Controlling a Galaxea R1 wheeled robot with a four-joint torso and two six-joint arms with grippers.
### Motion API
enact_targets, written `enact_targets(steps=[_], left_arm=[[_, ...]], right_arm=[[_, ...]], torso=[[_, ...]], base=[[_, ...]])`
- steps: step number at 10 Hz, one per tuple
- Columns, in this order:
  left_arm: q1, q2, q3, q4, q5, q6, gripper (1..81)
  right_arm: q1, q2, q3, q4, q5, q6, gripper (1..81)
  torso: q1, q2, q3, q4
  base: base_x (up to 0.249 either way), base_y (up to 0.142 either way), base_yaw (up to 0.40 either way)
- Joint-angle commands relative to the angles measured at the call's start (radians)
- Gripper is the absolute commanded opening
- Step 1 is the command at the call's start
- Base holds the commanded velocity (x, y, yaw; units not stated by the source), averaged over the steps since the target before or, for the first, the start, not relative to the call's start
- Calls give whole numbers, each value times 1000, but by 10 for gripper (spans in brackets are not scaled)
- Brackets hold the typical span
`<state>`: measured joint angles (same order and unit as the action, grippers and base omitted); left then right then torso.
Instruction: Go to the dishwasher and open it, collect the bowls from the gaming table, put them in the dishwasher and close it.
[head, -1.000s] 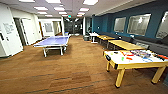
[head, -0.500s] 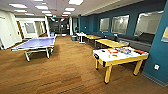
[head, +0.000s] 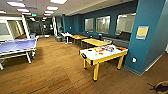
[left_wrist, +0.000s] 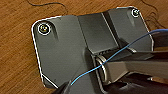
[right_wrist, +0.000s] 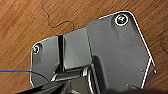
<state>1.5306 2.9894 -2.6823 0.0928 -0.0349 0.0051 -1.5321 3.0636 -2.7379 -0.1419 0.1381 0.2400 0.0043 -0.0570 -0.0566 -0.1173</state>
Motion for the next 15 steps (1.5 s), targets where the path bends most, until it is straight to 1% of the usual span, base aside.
enact_targets(steps=[1, 3, 5, 13, 15], left_arm=[[-48, -4, 1, -2, 50, 7, 811], [-48, -4, 2, -2, 50, 6, 811], [-48, -4, 2, -4, 50, 9, 811], [-48, -4, 2, -4, 50, 9, 811], [-48, -4, 2, -4, 50, 10, 811]], right_arm=[[55, 6, 8, -7, -41, -4, 811], [56, 6, 8, -7, -41, -4, 811], [54, 5, 6, -7, -41, -4, 811], [52, 6, 8, -7, -41, -4, 811], [52, 6, 6, -7, -41, -4, 811]], torso=[[0, 0, 0, 0], [0, 0, 0, 0], [0, 0, 0, 0], [0, 0, 0, 0], [-1, -1, 0, 0]], base=[[0, 0, -397], [0, 0, -396], [0, 0, -182], [0, 0, 0], [82, 0, 0]])
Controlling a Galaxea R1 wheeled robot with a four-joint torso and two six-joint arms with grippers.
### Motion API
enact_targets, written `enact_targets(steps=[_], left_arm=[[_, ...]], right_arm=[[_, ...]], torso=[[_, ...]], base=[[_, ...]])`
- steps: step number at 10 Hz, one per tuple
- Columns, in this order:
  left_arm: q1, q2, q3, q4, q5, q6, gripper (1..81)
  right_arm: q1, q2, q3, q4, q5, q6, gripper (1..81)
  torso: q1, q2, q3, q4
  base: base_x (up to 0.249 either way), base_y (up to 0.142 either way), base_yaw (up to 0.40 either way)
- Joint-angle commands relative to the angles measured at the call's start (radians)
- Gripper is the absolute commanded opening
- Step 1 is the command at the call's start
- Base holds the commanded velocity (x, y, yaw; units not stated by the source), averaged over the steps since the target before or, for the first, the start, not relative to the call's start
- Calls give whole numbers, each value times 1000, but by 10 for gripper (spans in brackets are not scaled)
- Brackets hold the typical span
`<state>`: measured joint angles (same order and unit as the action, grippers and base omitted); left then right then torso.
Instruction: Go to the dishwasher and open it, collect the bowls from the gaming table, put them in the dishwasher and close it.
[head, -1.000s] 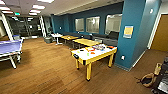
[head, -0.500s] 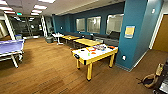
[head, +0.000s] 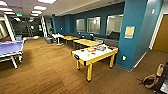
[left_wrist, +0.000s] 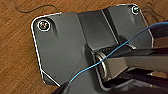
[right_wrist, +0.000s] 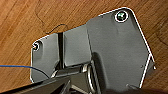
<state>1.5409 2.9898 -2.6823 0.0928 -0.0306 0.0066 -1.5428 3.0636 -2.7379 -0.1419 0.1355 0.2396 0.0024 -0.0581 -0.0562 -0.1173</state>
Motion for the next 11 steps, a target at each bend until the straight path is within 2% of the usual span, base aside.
enact_targets(steps=[1, 8, 11], left_arm=[[-57, -4, 2, -4, 46, 9, 811], [-54, -4, 2, -4, 46, 7, 811], [-54, -3, 2, -4, 46, 7, 811]], right_arm=[[63, 6, 8, -7, -39, -3, 811], [66, 8, 8, -8, -39, -3, 811], [66, 8, 8, -8, -39, -3, 811]], torso=[[0, 0, 0, 0], [1, 1, 0, 0], [0, 1, 0, 0]], base=[[93, 0, 0], [105, 0, 0], [67, 77, 0]])
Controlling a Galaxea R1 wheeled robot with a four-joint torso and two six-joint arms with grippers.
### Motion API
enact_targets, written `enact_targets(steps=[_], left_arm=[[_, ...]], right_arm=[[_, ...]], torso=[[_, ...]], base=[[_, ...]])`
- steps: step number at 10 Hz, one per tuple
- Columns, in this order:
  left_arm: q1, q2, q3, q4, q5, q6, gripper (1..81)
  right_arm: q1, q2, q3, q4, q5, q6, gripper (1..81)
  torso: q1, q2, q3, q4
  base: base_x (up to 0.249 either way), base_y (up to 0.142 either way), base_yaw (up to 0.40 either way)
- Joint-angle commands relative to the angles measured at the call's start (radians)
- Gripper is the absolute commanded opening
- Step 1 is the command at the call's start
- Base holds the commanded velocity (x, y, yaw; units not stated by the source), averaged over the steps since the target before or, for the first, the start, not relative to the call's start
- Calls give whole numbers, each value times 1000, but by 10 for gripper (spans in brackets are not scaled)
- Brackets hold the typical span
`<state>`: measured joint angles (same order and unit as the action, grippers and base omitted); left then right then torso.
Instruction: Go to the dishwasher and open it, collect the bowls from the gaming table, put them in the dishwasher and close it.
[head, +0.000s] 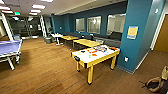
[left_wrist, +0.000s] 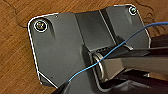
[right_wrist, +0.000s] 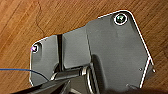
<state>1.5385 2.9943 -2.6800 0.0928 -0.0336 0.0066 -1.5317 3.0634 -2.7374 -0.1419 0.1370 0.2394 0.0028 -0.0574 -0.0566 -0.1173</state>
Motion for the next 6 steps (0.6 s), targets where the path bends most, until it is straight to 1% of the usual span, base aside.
enact_targets(steps=[1, 5, 6], left_arm=[[-51, -6, 0, -4, 49, 7, 811], [-51, -6, 0, -4, 49, 7, 811], [-51, -6, 0, -4, 49, 7, 811]], right_arm=[[55, 8, 6, -8, -40, -3, 811], [54, 8, 4, -8, -40, -3, 811], [54, 8, 4, -8, -40, -3, 811]], torso=[[0, 0, 0, 0], [0, 0, 0, 0], [0, 0, 0, 0]], base=[[0, 79, 0], [0, 78, 0], [0, 0, 0]])
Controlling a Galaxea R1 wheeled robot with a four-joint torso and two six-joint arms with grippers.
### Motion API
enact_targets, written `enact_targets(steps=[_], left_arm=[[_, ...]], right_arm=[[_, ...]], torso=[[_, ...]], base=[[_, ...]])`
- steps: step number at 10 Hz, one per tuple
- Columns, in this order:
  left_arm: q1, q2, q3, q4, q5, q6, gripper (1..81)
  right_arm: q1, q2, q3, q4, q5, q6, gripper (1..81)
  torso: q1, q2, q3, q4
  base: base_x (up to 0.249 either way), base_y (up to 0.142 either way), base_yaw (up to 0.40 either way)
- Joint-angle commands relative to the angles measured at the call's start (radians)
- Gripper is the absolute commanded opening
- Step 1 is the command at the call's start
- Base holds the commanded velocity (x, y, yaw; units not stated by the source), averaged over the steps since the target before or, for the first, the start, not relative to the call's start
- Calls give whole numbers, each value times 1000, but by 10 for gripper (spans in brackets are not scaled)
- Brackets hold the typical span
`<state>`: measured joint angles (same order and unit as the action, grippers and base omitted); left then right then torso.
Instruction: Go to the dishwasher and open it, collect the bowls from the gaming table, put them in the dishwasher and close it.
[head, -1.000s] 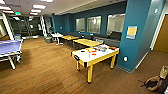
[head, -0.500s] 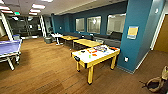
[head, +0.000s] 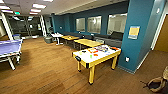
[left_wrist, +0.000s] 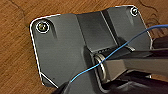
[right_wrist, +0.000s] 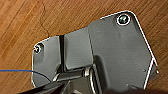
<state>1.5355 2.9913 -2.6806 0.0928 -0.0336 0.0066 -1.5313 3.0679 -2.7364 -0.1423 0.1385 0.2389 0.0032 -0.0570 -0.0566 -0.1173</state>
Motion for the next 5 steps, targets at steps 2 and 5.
enact_targets(steps=[2, 5], left_arm=[[-48, -4, 1, -4, 49, 7, 811], [-48, -4, 1, -4, 49, 7, 811]], right_arm=[[52, 4, 3, -8, -42, -3, 811], [52, 4, 3, -8, -42, -3, 811]], torso=[[0, 0, 0, 0], [-1, 0, 0, 0]], base=[[81, 0, 0], [113, 0, 0]])
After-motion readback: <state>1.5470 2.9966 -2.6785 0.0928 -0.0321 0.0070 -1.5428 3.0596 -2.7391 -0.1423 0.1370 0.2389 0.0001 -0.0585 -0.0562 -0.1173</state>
